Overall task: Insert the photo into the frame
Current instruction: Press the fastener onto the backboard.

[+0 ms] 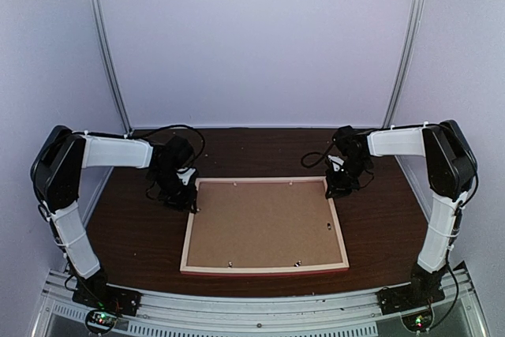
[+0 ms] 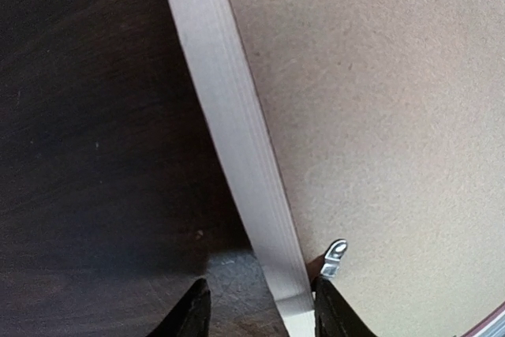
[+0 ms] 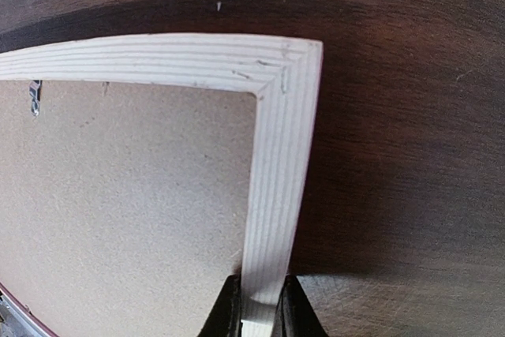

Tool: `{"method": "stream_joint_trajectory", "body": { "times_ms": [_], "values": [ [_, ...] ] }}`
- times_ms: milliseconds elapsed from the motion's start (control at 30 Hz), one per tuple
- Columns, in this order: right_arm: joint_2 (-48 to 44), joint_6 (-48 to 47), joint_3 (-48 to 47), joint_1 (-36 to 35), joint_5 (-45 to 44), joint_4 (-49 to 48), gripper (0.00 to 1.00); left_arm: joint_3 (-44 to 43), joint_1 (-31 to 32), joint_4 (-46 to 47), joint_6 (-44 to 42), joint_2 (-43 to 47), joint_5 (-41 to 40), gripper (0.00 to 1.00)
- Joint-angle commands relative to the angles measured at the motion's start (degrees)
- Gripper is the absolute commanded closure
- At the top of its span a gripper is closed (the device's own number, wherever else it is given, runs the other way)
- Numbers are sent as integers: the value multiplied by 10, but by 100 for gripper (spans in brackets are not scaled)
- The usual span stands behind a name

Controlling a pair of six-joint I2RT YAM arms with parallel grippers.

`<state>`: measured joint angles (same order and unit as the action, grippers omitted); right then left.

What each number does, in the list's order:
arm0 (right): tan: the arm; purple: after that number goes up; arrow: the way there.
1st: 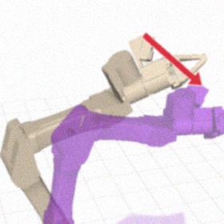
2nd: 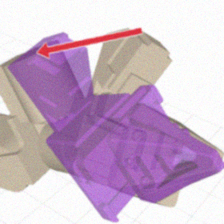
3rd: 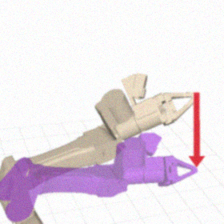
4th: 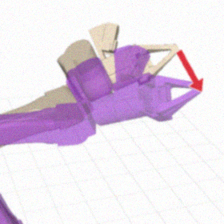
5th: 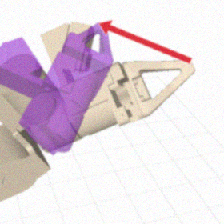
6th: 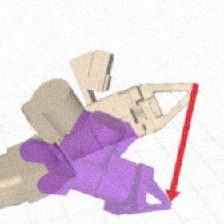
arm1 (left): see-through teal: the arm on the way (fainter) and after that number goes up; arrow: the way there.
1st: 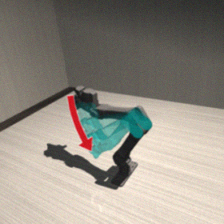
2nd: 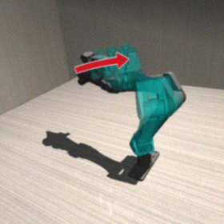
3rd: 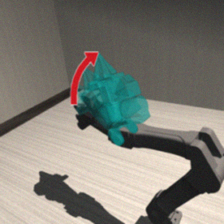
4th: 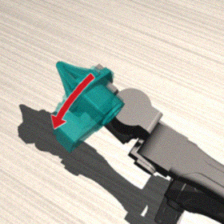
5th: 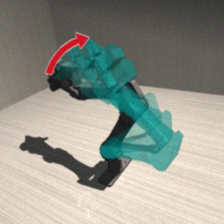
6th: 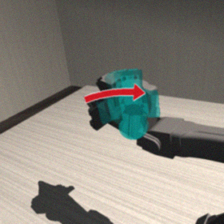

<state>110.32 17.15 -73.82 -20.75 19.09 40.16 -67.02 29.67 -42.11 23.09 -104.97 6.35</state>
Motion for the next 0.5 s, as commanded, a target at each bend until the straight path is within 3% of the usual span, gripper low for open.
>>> {"method": "stream_joint_trajectory", "body": {
  "times_ms": [0,467],
  "values": [
    [14,-19,10,1,1,4,89,30,-4,-84,1,-14,-125,55],
    [8,-20,16,1,-1,5,89,-1,7,-52,1,-57,-104,57]
  ]
}}
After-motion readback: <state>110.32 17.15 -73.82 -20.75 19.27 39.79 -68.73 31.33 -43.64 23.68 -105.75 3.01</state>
